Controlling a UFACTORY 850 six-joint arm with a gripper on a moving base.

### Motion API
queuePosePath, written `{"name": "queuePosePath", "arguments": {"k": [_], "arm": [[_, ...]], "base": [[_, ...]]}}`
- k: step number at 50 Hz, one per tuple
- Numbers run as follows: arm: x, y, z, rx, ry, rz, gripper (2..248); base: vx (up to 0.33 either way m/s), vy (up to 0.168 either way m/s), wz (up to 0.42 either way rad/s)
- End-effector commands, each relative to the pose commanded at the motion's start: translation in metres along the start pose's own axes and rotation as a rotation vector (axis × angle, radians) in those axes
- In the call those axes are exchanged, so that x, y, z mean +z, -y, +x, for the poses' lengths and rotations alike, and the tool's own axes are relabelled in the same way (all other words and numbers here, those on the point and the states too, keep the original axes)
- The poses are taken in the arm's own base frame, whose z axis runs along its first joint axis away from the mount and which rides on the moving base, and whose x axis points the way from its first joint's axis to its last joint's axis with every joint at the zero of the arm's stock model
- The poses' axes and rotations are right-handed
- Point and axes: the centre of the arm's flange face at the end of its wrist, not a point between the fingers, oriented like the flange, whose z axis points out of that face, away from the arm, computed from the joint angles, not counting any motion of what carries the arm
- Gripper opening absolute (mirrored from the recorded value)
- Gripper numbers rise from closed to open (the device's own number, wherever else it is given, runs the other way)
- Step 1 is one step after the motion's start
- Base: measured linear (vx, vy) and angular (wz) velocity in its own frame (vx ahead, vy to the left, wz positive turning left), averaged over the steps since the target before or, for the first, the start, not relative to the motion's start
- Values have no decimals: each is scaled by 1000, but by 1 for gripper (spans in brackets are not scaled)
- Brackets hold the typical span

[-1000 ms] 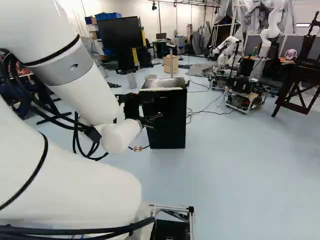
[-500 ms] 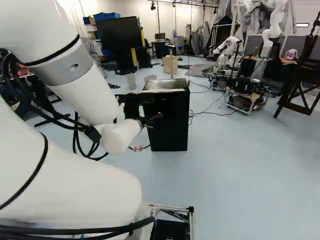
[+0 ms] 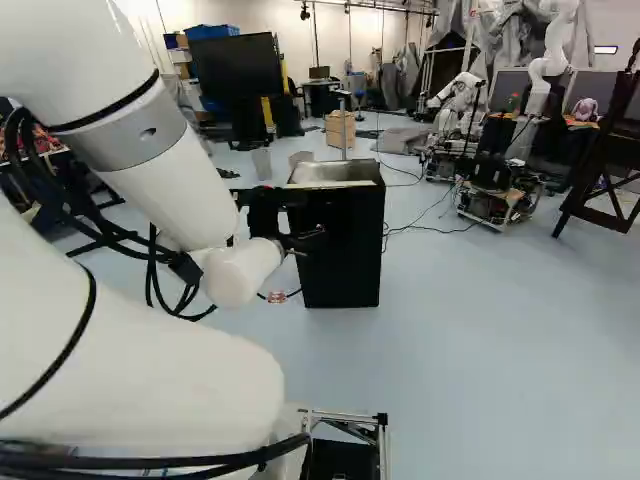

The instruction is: Grab a drink from the fridge

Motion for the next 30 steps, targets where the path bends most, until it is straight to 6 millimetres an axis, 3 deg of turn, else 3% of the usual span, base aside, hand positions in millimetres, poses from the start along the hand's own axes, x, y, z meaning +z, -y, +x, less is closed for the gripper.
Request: {"name": "queuePosePath", "arguments": {"k": [30], "arm": [[0,0,0,0,0,0,247]], "base": [[92,61,-23]]}}
